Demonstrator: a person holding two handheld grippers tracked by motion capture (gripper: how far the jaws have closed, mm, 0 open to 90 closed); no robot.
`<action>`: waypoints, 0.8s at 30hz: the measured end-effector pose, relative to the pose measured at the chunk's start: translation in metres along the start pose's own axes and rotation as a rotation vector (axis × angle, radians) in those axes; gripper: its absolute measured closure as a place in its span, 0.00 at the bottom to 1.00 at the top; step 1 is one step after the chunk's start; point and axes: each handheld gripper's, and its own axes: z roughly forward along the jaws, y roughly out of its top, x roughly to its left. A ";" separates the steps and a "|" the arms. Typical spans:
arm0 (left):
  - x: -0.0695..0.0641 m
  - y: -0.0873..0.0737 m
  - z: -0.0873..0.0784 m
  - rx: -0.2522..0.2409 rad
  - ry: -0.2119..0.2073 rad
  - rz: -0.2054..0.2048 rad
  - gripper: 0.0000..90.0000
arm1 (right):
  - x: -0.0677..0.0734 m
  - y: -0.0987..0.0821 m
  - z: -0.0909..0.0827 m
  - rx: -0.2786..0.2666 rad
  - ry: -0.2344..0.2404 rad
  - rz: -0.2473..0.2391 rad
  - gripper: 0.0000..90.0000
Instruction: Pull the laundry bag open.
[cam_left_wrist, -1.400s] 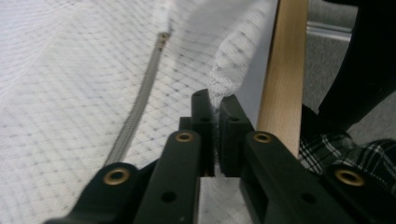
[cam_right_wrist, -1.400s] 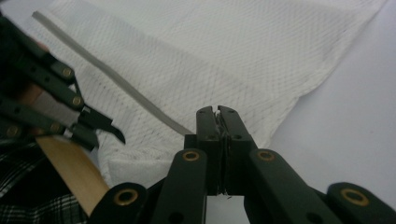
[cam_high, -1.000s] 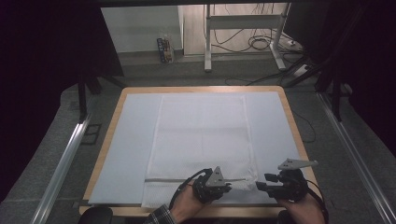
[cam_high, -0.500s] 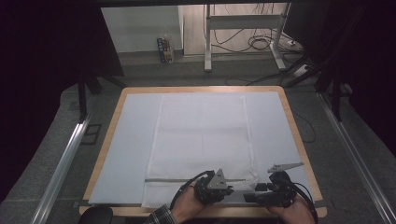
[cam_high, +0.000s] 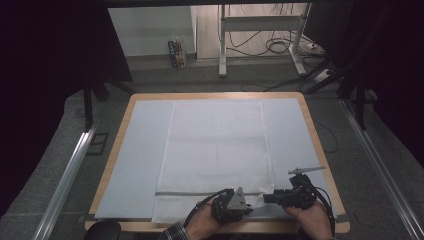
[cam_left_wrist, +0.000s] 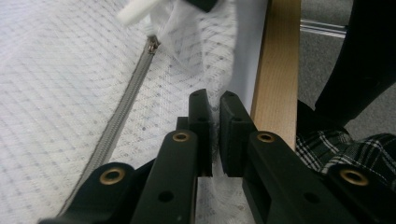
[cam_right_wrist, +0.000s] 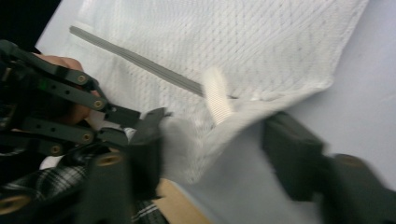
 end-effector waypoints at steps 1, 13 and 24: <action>0.000 -0.001 0.001 0.000 -0.010 0.002 0.94 | 0.000 0.001 0.001 0.002 -0.012 -0.005 0.60; 0.020 0.000 -0.021 -0.061 -0.037 -0.079 0.64 | 0.001 -0.007 0.002 0.050 -0.041 -0.115 0.94; 0.067 0.029 -0.014 -0.044 -0.016 -0.174 0.48 | 0.005 -0.010 0.002 0.059 -0.079 -0.186 0.94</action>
